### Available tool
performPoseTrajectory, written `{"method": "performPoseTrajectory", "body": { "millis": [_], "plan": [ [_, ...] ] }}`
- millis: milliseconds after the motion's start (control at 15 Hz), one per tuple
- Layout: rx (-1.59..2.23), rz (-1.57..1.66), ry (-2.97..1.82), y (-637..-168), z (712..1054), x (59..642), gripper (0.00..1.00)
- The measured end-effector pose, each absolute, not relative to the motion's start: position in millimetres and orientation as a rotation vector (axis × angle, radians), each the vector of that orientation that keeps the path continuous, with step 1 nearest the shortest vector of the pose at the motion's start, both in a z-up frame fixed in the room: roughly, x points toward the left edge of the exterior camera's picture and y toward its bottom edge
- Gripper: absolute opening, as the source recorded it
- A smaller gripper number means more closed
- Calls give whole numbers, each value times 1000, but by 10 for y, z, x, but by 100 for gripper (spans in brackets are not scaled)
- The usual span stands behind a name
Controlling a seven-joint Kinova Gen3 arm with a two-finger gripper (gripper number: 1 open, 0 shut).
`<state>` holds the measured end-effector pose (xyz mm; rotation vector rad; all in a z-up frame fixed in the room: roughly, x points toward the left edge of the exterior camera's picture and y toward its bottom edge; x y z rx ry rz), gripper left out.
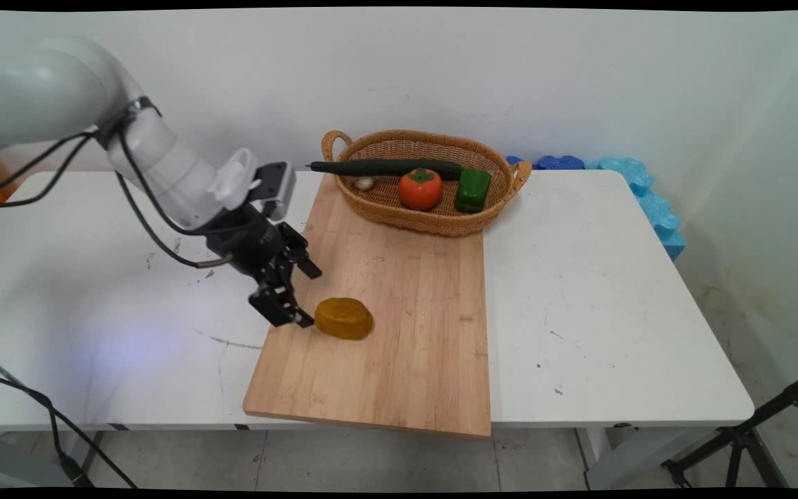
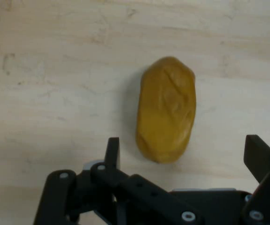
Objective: Pick up the potato from the cutting board
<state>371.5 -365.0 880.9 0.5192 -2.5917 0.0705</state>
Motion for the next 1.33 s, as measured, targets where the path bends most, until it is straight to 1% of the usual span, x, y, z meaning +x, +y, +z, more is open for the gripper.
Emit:
{"method": "performPoseTrajectory", "body": {
  "millis": [600, 1200, 1267, 1333],
  "plan": [
    [564, 77, -2581, -3800, 8453, 3427, 100],
    [576, 76, -2582, -3845, 8294, 3332, 100],
    [574, 76, -2584, -3845, 8283, 3331, 0],
    [572, 76, -2585, -3846, 8272, 3330, 0]
  ]
}}
